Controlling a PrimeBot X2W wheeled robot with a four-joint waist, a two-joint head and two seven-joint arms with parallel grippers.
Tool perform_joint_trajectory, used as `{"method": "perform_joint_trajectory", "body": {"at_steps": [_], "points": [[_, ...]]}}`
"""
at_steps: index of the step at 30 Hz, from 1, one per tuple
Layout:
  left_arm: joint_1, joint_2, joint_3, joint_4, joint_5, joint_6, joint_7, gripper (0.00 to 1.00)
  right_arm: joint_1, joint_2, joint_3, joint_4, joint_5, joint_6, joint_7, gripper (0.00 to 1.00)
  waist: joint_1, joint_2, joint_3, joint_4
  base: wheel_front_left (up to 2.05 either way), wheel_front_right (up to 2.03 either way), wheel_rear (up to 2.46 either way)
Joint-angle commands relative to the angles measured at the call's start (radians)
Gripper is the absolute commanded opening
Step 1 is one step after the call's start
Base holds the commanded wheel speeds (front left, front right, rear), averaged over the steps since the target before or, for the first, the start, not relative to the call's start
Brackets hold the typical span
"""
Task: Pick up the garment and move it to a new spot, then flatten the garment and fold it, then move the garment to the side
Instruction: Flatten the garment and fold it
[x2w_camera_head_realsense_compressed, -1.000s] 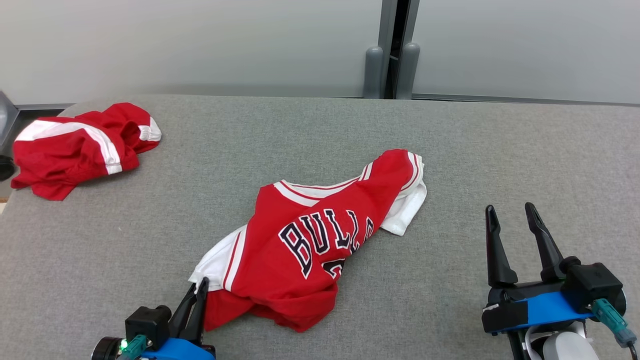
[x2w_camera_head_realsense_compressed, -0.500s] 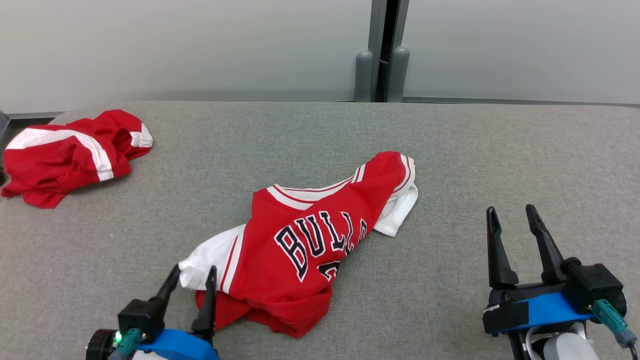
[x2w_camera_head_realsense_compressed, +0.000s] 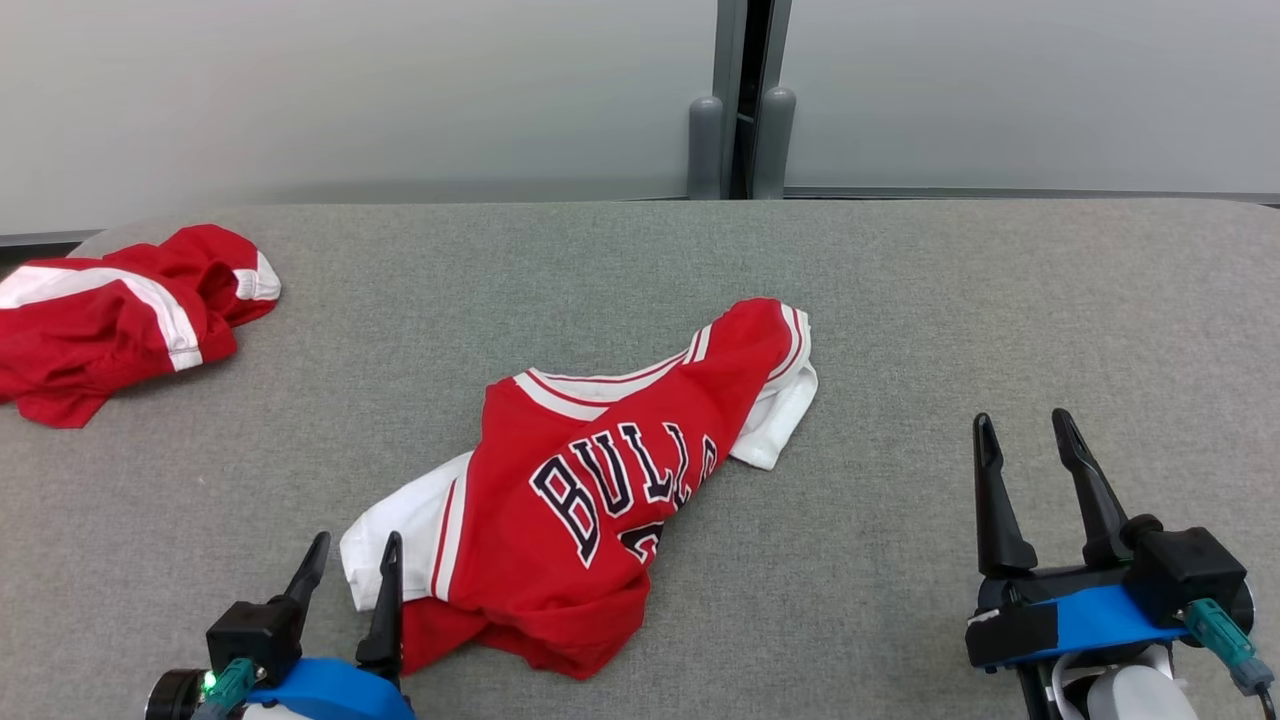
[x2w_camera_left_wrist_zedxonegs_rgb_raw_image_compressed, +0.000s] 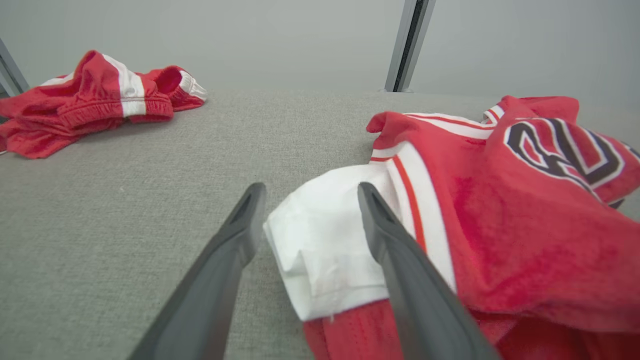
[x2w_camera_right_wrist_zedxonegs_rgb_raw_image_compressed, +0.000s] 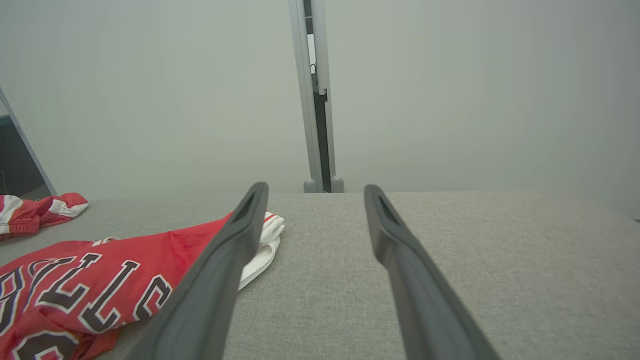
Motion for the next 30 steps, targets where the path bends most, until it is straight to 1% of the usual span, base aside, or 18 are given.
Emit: {"method": "perform_joint_trajectory", "body": {"at_steps": [1, 7, 15, 16, 17, 21, 26, 30], "points": [[-0.004, 0.003, 0.009, 0.012, 0.004, -0.004, 0.000, 1.00, 0.003, 0.000, 0.000, 0.000, 0.002, 0.000, -0.001, 1.00, 0.0001, 0.0000, 0.001, -0.002, 0.00, 0.00, 0.00], [-0.013, -0.008, 0.033, 0.082, -0.002, -0.022, 0.000, 1.00, -0.006, 0.000, 0.002, 0.003, 0.004, 0.000, -0.001, 1.00, 0.0001, 0.0000, 0.008, -0.012, 0.00, 0.00, 0.00], [-0.030, -0.028, 0.047, 0.142, 0.002, -0.048, 0.000, 1.00, -0.016, 0.000, 0.002, 0.001, 0.003, 0.000, -0.001, 1.00, 0.0001, 0.0000, 0.021, -0.022, 0.00, 0.00, 0.00], [-0.035, -0.030, 0.047, 0.149, 0.003, -0.053, 0.000, 0.42, -0.016, 0.000, 0.001, 0.001, 0.003, 0.000, -0.001, 1.00, 0.0001, 0.0000, 0.023, -0.023, 0.00, 0.00, 0.00], [-0.042, -0.032, 0.049, 0.151, 0.005, -0.056, 0.000, 0.00, -0.017, 0.000, 0.001, 0.000, 0.003, 0.000, -0.001, 1.00, 0.0001, 0.0000, 0.025, -0.024, 0.00, 0.00, 0.00], [-0.063, -0.036, 0.053, 0.155, 0.020, -0.063, 0.000, 0.00, -0.022, 0.000, 0.000, -0.001, 0.002, 0.000, -0.001, 1.00, 0.0001, 0.0000, 0.032, -0.028, 0.00, 0.00, 0.00], [-0.087, -0.040, 0.066, 0.070, 0.050, -0.069, 0.000, 0.00, -0.025, 0.000, 0.002, -0.001, 0.001, 0.000, -0.001, 1.00, 0.0001, 0.0000, 0.033, -0.037, 0.00, 0.00, 0.00], [-0.122, -0.047, 0.050, -0.009, 0.078, -0.075, 0.000, 0.00, -0.023, 0.000, 0.010, 0.007, 0.007, 0.000, -0.001, 1.00, 0.0001, 0.0000, 0.024, -0.052, 0.00, 0.00, 0.00]]}}
